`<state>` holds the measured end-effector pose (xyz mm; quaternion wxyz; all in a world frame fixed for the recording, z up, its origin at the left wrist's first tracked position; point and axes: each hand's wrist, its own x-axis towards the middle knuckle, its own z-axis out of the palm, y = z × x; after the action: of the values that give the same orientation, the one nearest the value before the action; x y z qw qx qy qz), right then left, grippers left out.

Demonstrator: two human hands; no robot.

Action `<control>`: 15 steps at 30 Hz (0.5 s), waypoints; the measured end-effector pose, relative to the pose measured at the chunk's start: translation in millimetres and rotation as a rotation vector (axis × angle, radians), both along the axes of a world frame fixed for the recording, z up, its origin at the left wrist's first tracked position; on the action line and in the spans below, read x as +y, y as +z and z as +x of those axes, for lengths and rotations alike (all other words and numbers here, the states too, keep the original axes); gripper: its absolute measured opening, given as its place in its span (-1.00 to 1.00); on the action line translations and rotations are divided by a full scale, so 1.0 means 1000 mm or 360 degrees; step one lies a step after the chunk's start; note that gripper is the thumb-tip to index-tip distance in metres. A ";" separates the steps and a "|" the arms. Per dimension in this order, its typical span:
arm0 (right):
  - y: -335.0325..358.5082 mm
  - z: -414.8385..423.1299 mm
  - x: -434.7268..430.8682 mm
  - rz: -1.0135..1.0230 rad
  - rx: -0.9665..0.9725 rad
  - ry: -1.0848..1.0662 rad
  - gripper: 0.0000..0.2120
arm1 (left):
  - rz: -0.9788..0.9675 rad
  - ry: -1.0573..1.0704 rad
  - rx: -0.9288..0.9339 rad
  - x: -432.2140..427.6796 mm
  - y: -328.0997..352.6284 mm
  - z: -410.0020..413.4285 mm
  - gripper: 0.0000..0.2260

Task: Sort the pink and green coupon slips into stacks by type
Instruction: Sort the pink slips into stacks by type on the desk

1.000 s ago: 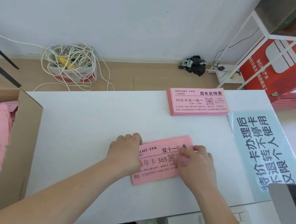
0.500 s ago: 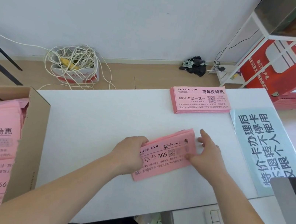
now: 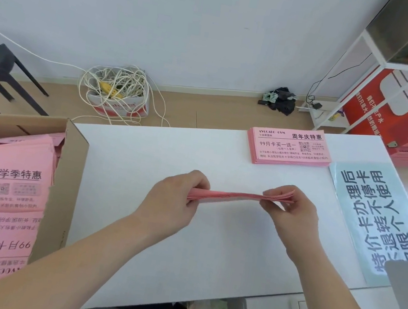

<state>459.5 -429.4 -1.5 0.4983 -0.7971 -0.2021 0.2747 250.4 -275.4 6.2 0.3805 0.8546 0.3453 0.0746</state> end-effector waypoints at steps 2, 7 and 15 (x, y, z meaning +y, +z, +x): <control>-0.001 -0.003 0.003 0.0056 0.0030 -0.0062 -0.78 | -0.0028 0.0051 -0.0052 0.002 0.000 -0.002 -0.68; -0.017 -0.009 0.005 0.0070 -0.0137 -0.0032 -0.54 | 0.0008 0.0084 -0.0016 0.013 -0.018 -0.010 -0.63; -0.042 -0.013 -0.008 0.0081 -0.0816 0.0190 -0.42 | 0.0357 -0.0049 -0.0221 -0.001 -0.034 -0.019 -0.51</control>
<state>446.4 -437.0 -43.4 0.4337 -0.8145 -0.3752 0.0874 231.1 -276.2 -28.3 0.3066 0.8898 0.2945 0.1660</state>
